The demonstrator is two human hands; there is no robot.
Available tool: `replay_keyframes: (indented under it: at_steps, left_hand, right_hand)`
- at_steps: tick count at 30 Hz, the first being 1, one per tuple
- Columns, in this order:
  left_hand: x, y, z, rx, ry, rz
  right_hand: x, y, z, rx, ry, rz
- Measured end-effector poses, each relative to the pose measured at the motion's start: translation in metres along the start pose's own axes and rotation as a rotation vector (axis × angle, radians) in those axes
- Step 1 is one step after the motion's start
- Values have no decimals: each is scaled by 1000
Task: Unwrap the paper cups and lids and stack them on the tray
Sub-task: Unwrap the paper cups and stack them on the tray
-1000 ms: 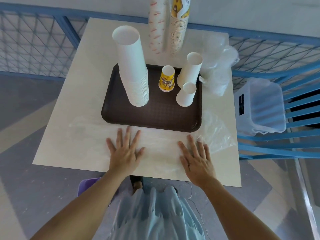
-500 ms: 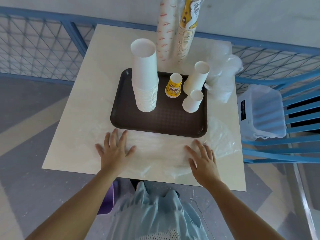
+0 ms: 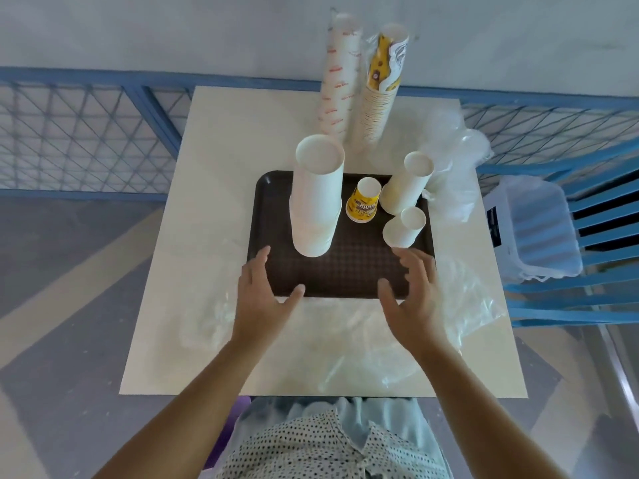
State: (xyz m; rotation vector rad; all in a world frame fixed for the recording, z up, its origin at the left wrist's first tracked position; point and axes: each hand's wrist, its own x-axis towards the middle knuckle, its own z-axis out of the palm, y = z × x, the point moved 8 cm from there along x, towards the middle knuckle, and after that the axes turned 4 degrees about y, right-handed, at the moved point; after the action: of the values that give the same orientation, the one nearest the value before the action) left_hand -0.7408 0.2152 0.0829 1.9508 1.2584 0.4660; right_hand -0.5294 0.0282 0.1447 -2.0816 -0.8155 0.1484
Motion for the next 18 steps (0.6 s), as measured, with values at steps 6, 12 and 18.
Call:
replay_keyframes:
  at_steps: [6,12,18]
  left_hand:
    - [69,25,24,-185,-235,-123]
    - [94,31,51,-248,-310,-81]
    - [106,22,69,-250,-251,-138]
  right_hand:
    - [81,-82,53,140,-146,-56]
    - [125,-105,84,134,-211,-55]
    - [144,-94,78,126,-182,0]
